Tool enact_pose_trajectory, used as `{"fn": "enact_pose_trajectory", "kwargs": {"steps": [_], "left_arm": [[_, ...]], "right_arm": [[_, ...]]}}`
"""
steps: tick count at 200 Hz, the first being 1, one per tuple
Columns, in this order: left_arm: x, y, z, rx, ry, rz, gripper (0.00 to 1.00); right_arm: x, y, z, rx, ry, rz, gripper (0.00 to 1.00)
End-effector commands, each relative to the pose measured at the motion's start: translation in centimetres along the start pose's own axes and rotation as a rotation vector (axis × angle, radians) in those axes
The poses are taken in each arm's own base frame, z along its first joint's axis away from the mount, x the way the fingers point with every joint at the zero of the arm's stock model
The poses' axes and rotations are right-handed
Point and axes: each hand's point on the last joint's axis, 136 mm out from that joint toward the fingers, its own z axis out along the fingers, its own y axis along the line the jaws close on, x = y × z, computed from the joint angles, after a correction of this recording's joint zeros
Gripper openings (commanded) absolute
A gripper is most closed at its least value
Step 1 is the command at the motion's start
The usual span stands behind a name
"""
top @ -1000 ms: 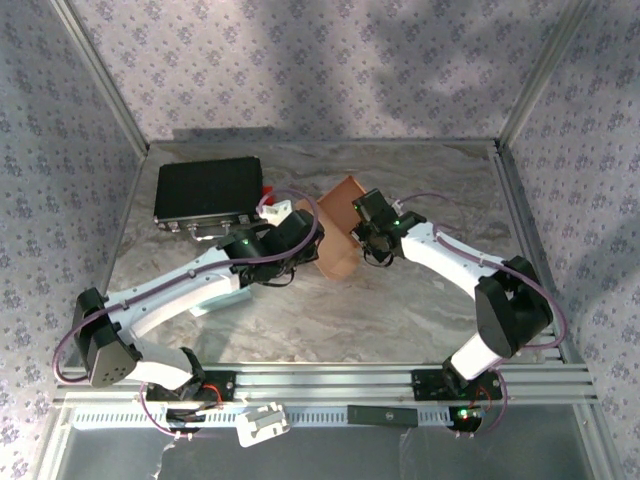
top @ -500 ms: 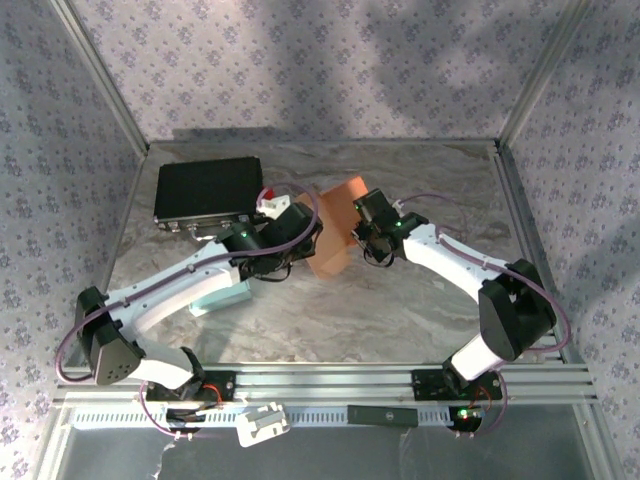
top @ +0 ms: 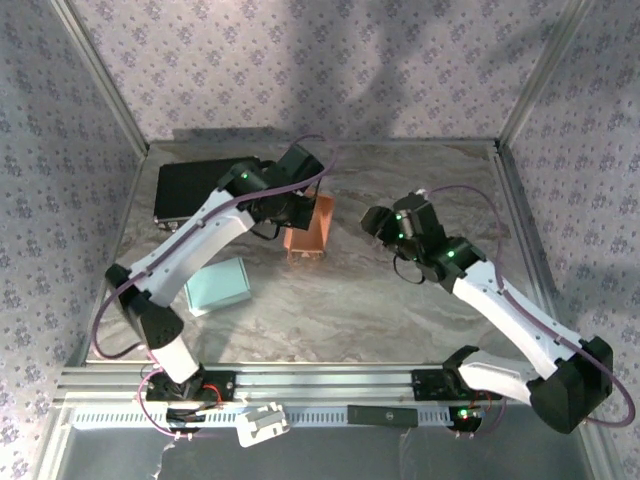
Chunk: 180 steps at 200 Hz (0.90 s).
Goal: Fold the paper box
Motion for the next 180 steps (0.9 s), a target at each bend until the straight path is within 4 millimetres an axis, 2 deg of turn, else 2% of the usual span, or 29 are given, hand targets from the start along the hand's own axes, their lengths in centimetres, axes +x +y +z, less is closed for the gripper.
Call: {"fn": "enact_pose_trajectory", "kwargs": {"steps": [1,22,38,51,71,87,111,180], "left_arm": [[1.9,0.2,-0.7,-0.001,0.163,0.300,0.00],[1.4,0.8,-0.4,-0.074,0.208,0.432,0.00],[1.0,0.5,0.0,-0.074,0.202,0.485,0.00],[0.6,-0.6,0.3,-0.061,0.177,0.518,0.00],[1.0,-3.4,1.1,-0.035,0.160,0.624,0.00],[1.6,-4.7,2.3,-0.063,0.177,0.715,0.00],[2.1,-5.4,4.1,-0.089,0.219,0.798,0.00],[1.3,-8.8,5.5,-0.026,0.154,1.015,0.00]], "right_arm": [[0.1,-1.0,0.7,-0.063,0.087,-0.208,0.70],[-0.9,-3.8,0.1,-0.009,0.080,-0.185,0.69],[-1.3,-5.2,-0.2,-0.006,0.070,-0.144,0.68],[-1.6,-6.1,-0.4,-0.006,0.064,-0.113,0.68],[-1.7,-7.2,-0.4,0.018,0.061,-0.089,0.69],[-1.6,-7.6,-0.2,0.022,0.068,-0.081,0.69],[-1.4,-7.9,-0.1,0.028,0.078,-0.076,0.68],[-0.8,-8.5,0.4,0.027,0.091,-0.060,0.69]]}}
